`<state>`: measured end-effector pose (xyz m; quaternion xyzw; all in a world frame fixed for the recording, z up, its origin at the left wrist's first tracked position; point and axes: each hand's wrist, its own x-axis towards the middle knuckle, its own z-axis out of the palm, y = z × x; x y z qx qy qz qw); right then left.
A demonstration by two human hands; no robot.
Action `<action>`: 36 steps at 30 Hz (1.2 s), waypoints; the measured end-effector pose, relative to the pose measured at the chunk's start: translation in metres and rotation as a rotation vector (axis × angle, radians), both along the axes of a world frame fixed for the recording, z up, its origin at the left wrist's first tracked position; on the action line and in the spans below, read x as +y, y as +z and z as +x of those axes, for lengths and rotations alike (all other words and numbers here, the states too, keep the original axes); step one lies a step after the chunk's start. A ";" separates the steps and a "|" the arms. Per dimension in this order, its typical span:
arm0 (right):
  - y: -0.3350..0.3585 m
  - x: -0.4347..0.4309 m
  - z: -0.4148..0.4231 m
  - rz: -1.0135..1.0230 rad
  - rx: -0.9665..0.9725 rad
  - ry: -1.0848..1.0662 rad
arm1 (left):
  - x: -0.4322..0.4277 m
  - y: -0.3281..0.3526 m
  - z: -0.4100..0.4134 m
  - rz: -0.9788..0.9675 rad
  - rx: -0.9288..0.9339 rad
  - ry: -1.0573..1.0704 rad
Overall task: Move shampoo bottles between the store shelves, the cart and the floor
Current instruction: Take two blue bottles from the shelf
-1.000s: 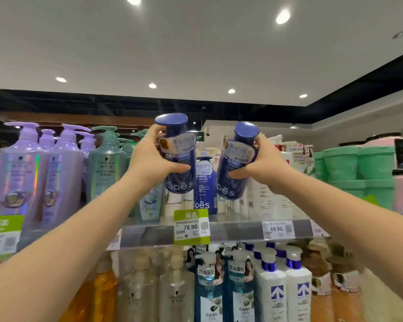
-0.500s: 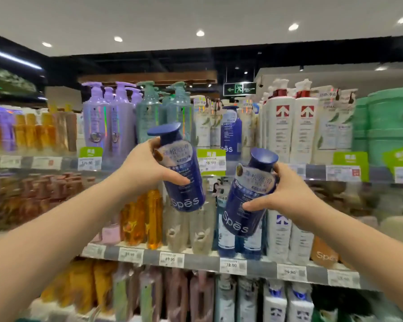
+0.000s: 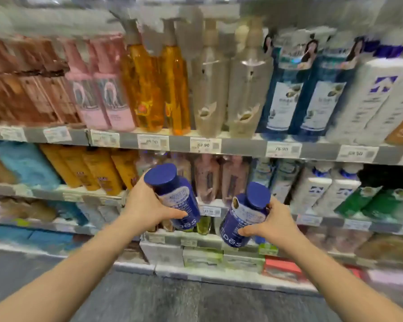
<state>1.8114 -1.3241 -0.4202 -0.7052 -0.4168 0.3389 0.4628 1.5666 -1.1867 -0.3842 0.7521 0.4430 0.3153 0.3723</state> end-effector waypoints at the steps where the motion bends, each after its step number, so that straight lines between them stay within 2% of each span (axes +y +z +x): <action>1: -0.027 0.006 -0.006 -0.036 0.016 -0.022 | 0.010 -0.029 -0.004 -0.040 0.027 -0.015; 7: -0.156 0.005 -0.034 -0.170 0.032 -0.144 | 0.028 -0.167 -0.008 -0.349 0.057 -0.079; 9: -0.203 0.005 -0.038 -0.217 0.057 -0.129 | 0.025 -0.212 -0.006 -0.433 0.119 -0.097; 10: -0.249 0.007 -0.037 -0.253 0.087 -0.093 | 0.023 -0.260 -0.005 -0.475 0.139 -0.105; 13: -0.299 -0.005 -0.045 -0.326 0.136 -0.065 | 0.011 -0.313 -0.007 -0.445 0.175 -0.118; 16: -0.384 -0.017 -0.045 -0.377 0.134 -0.010 | 0.000 -0.396 -0.006 -0.570 0.215 -0.091; 20: -0.504 -0.032 -0.043 -0.447 0.158 0.003 | -0.021 -0.512 0.000 -0.600 0.302 -0.070; 23: -0.590 -0.053 -0.042 -0.482 0.158 0.009 | -0.047 -0.600 0.004 -0.606 0.290 -0.025; 29: -0.715 -0.069 -0.034 -0.563 0.166 -0.090 | -0.064 -0.732 0.013 -0.571 0.418 -0.026; 32: -0.774 -0.068 -0.026 -0.589 0.150 -0.092 | -0.068 -0.797 0.014 -0.603 0.424 0.029; 36: -0.829 -0.060 -0.020 -0.545 0.159 -0.085 | -0.068 -0.850 0.019 -0.591 0.395 0.037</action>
